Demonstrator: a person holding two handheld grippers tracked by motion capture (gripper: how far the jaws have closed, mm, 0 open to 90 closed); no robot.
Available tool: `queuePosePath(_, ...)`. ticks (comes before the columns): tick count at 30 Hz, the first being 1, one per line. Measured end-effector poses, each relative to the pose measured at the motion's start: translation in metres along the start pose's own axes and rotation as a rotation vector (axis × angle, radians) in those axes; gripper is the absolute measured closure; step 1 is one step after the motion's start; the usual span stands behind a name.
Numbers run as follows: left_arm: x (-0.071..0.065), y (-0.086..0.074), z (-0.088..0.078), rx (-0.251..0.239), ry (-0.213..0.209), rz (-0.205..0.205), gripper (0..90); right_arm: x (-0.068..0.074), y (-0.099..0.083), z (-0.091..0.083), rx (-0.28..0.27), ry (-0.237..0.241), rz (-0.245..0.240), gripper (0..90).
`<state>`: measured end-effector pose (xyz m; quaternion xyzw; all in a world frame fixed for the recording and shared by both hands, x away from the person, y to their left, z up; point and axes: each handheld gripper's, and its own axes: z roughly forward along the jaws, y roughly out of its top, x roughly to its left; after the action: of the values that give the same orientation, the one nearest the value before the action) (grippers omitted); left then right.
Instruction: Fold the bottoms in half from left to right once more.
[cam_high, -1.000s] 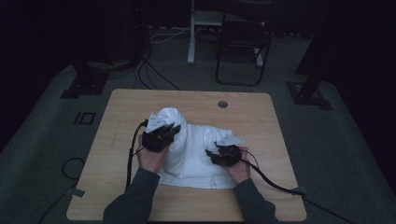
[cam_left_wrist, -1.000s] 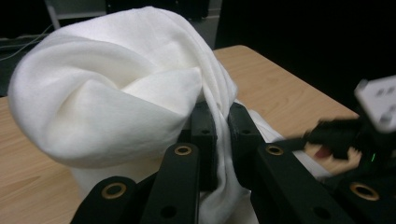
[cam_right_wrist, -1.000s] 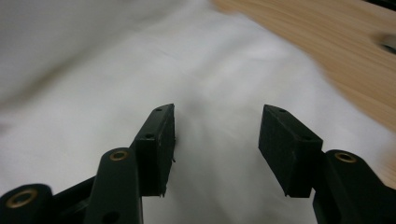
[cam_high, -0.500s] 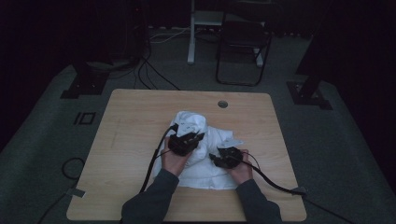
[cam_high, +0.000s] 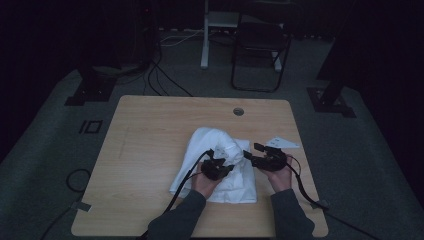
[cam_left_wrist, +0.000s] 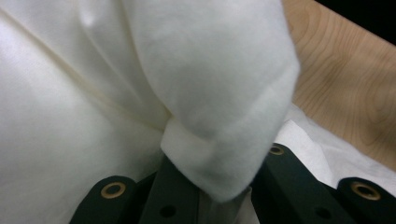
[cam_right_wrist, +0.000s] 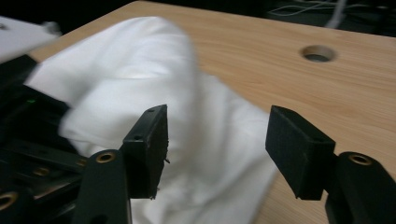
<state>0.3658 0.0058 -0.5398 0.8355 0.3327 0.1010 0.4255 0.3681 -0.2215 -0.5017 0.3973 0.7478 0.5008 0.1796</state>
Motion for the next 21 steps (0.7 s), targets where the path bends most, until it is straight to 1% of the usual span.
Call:
queuePosePath(1,0.000,0.000,0.000,0.002,0.002,0.005,83.4,0.005,0.002,0.005,0.012,0.012,-0.023,37.0)
queuePosePath(3,0.000,0.000,-0.001,0.005,0.000,0.007,83.3,0.012,0.005,0.016,0.026,0.034,-0.051,37.0)
queuePosePath(4,0.000,0.000,-0.001,0.005,-0.002,0.004,83.2,0.015,0.006,0.021,0.036,0.041,-0.055,39.5)
queuePosePath(6,0.000,0.001,-0.003,0.004,-0.006,-0.004,82.4,0.019,0.008,0.036,0.069,0.016,-0.080,53.9)
queuePosePath(7,0.000,0.002,-0.005,0.003,-0.013,-0.012,81.3,0.018,0.009,0.042,0.086,0.019,-0.073,66.7)
queuePosePath(8,0.000,0.003,-0.007,0.001,-0.022,-0.018,78.1,0.017,0.009,0.046,0.090,0.025,-0.061,75.0)
queuePosePath(9,0.000,0.004,-0.010,-0.003,-0.030,-0.019,73.3,0.015,0.010,0.050,0.093,0.016,-0.055,79.6)
queuePosePath(10,0.000,0.004,-0.010,-0.003,-0.030,-0.019,68.0,0.015,0.010,0.050,0.093,0.016,-0.055,79.6)
queuePosePath(11,-0.005,0.009,-0.024,-0.021,-0.039,-0.006,61.6,0.011,0.012,0.054,0.098,-0.008,-0.028,82.7)
queuePosePath(12,-0.008,0.011,-0.031,-0.028,-0.038,0.007,59.2,0.009,0.012,0.055,0.097,-0.014,-0.025,83.0)
queuePosePath(13,-0.011,0.016,-0.045,-0.063,-0.041,0.029,57.2,0.008,0.012,0.056,0.098,-0.018,-0.021,83.1)
queuePosePath(14,-0.012,0.019,-0.058,-0.103,-0.039,0.044,54.9,0.005,0.012,0.057,0.102,-0.024,-0.018,83.1)
queuePosePath(15,-0.012,0.022,-0.068,-0.131,-0.036,0.052,52.9,0.004,0.011,0.058,0.107,-0.028,-0.017,83.1)
queuePosePath(16,-0.007,0.028,-0.088,-0.179,-0.016,0.060,52.4,0.003,0.011,0.059,0.112,-0.032,-0.015,83.1)
queuePosePath(17,-0.003,0.031,-0.096,-0.203,0.004,0.059,52.2,0.000,0.010,0.060,0.118,-0.032,-0.013,82.9)
queuePosePath(18,0.005,0.034,-0.107,-0.230,0.042,0.055,51.5,-0.001,0.009,0.060,0.120,-0.032,-0.013,82.8)
queuePosePath(19,0.016,0.035,-0.115,-0.245,0.078,0.038,51.0,-0.002,0.009,0.061,0.123,-0.032,-0.006,82.5)
queuePosePath(21,0.039,0.035,-0.123,-0.248,0.123,-0.034,51.0,-0.002,0.008,0.063,0.129,-0.033,-0.007,82.1)
